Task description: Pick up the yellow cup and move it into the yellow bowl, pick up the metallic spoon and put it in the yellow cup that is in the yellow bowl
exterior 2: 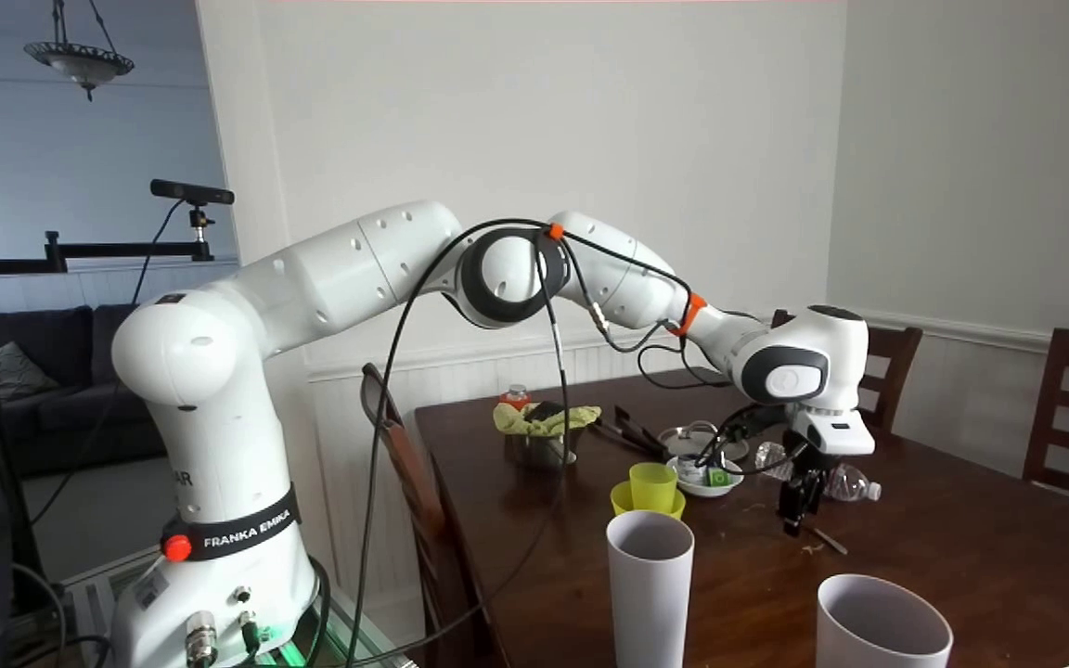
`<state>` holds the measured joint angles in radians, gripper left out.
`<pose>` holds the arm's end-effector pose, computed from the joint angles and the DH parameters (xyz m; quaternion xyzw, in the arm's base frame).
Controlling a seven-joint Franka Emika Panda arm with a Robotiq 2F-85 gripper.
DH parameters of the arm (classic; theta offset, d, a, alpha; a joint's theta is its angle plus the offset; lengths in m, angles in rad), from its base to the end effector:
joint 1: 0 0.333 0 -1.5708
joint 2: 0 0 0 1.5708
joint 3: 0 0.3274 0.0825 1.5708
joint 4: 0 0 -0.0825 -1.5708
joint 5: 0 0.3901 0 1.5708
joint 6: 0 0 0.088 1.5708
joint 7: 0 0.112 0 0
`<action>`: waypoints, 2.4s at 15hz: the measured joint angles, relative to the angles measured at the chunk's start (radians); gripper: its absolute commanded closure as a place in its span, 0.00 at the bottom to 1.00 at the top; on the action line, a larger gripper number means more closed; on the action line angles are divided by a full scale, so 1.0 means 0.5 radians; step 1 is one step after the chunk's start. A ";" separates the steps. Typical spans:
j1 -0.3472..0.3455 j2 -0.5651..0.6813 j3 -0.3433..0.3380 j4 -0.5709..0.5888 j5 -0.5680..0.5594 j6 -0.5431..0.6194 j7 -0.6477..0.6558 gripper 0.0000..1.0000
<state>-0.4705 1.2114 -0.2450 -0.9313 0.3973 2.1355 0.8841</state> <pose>0.6629 -0.4478 0.1289 -0.6768 0.7341 -0.0046 0.0552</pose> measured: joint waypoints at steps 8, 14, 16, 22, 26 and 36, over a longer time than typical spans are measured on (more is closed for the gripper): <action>-0.041 0.086 0.014 0.197 -0.085 -0.179 0.047 0.96; -0.037 0.091 0.021 0.240 -0.112 -0.217 0.030 0.95; -0.024 0.080 0.021 0.246 -0.112 -0.216 -0.006 0.94; 0.074 -0.013 -0.013 0.243 -0.132 -0.208 -0.117 0.59; 0.063 0.014 -0.030 0.240 -0.132 -0.144 -0.168 0.30; 0.024 0.171 -0.031 0.247 -0.132 -0.098 -0.352 0.35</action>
<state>-0.4584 1.2971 -0.2603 -0.8079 0.3313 2.0863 0.7083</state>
